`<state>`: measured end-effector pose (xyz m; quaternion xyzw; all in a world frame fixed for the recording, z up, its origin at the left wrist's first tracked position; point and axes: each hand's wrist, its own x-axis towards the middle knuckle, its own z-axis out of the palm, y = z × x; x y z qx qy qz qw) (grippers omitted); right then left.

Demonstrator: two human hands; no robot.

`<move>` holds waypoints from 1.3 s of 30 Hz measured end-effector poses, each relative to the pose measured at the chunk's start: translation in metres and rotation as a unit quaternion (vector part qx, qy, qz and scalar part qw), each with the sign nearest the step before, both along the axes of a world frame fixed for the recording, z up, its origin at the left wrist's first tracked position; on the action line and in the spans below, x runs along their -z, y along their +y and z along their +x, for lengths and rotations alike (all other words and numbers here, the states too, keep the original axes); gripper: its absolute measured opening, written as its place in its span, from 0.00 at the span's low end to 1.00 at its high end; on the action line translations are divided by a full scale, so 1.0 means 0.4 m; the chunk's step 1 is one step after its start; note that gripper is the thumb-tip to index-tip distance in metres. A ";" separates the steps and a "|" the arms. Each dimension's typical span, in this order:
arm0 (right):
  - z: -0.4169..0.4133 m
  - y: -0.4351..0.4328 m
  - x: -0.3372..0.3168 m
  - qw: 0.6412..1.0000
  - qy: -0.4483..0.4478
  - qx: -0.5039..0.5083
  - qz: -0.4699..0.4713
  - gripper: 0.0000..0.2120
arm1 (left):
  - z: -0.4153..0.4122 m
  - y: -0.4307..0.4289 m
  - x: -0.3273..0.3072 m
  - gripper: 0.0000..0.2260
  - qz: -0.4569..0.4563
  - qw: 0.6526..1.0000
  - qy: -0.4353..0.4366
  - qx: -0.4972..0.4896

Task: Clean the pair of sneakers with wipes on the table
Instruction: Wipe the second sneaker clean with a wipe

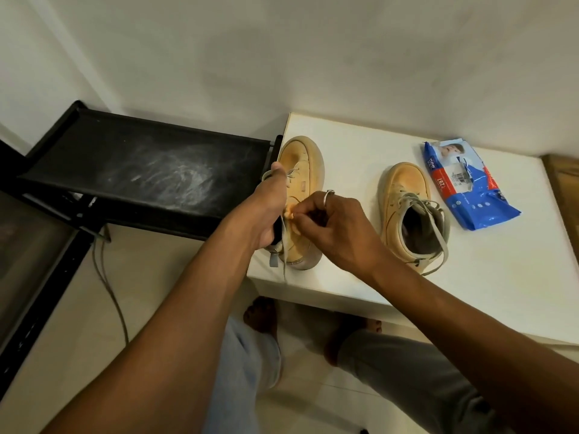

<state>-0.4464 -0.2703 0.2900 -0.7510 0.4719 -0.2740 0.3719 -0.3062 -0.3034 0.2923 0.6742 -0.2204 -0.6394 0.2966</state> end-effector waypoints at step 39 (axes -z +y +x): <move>-0.009 -0.109 0.011 0.994 0.042 0.103 0.014 0.06 | -0.011 0.005 -0.003 0.47 -0.013 0.989 0.143 0.022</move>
